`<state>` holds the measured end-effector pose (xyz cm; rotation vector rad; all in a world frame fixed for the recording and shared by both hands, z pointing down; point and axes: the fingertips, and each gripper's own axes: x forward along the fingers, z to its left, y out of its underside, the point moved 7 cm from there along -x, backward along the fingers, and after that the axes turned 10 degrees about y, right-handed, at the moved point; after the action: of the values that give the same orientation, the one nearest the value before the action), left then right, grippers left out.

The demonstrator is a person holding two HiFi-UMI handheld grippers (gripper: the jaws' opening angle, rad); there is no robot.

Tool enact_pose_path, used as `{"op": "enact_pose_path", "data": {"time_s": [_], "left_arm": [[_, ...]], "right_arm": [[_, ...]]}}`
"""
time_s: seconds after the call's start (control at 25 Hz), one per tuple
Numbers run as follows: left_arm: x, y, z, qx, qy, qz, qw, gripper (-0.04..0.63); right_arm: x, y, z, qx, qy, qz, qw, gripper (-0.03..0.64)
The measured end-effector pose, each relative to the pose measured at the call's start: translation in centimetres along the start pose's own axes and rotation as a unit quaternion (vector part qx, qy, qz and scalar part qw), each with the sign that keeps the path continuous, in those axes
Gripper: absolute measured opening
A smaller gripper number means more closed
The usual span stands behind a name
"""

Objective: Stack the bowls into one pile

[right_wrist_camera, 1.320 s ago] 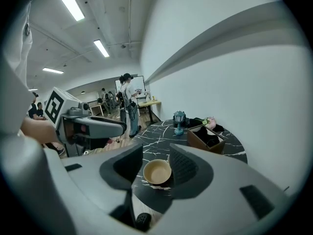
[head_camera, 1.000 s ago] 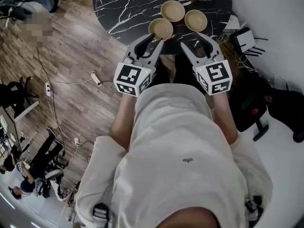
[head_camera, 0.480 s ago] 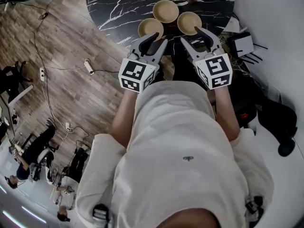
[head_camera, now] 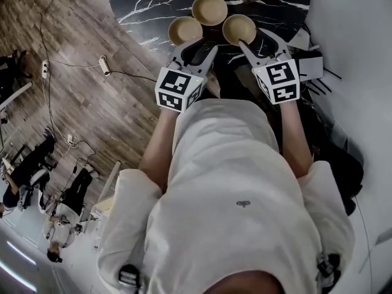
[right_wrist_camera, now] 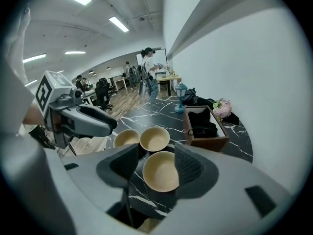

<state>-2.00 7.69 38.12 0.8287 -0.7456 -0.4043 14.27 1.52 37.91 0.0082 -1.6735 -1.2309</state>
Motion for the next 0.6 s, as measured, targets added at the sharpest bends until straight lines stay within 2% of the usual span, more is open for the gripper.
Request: {"op": "enact_pose_path", "data": {"time_s": [0.28,0.52,0.6], "left_arm": [[2.1,1.9,-0.6,-0.029,-0.024,0.0,0.9993,0.106],[3.8,3.4,-0.1,-0.028,-0.051,0.01,0.9983,0.106],[4.4,3.8,0.2,-0.04,-0.054,0.009,0.9977,0.106]], "right_arm": [[2.3,2.2,-1.3,-0.05,-0.031,0.039,0.998,0.227],[3.8,4.0,-2.6,-0.056,-0.031,0.072,0.995,0.205],[4.1,4.7,-3.1,-0.054,-0.028,0.086,0.994,0.196]]}}
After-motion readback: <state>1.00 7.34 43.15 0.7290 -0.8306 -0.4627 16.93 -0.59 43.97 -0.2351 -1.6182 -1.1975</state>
